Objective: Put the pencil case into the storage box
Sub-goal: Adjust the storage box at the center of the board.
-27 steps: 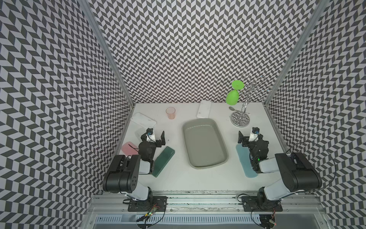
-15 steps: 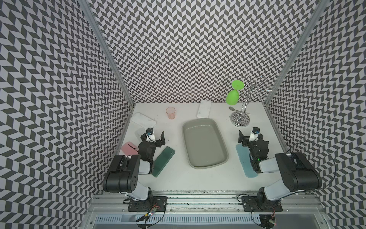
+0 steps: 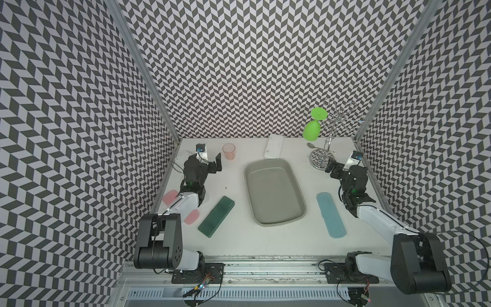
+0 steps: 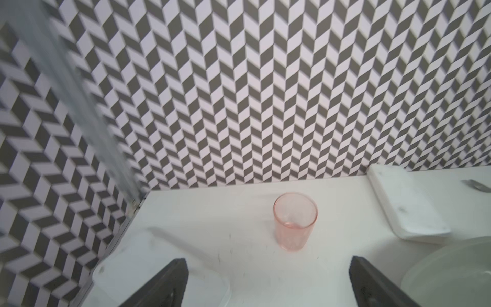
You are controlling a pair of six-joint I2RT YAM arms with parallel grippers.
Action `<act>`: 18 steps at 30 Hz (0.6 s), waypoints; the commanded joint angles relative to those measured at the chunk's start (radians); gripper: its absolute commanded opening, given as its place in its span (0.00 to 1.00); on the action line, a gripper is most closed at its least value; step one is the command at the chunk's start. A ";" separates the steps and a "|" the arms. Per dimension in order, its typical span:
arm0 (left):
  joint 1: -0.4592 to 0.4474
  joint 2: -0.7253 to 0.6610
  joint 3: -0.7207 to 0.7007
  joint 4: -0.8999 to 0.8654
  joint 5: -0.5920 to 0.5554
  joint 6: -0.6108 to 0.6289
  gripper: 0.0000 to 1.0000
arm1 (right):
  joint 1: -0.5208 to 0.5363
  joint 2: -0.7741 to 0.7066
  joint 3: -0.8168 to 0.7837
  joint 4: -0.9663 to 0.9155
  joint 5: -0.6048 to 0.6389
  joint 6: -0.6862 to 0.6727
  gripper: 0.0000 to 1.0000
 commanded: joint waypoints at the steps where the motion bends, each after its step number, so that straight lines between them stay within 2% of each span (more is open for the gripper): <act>1: -0.074 0.002 0.102 -0.326 0.149 0.090 0.99 | 0.056 -0.043 0.081 -0.417 0.053 0.253 1.00; 4: -0.173 0.097 0.238 -0.452 0.158 0.254 1.00 | 0.130 -0.016 0.163 -0.629 0.053 0.457 1.00; 6: -0.205 0.175 0.329 -0.515 0.192 0.313 0.99 | 0.210 0.000 0.188 -0.708 0.059 0.555 1.00; 10: -0.259 0.308 0.467 -0.548 0.260 0.417 1.00 | 0.342 0.009 0.181 -0.765 0.020 0.779 1.00; 13: -0.293 0.423 0.596 -0.635 0.272 0.493 0.99 | 0.404 0.040 0.191 -0.811 -0.005 0.871 1.00; 18: -0.305 0.529 0.642 -0.627 0.288 0.532 0.99 | 0.490 0.047 0.137 -0.787 -0.063 1.022 0.99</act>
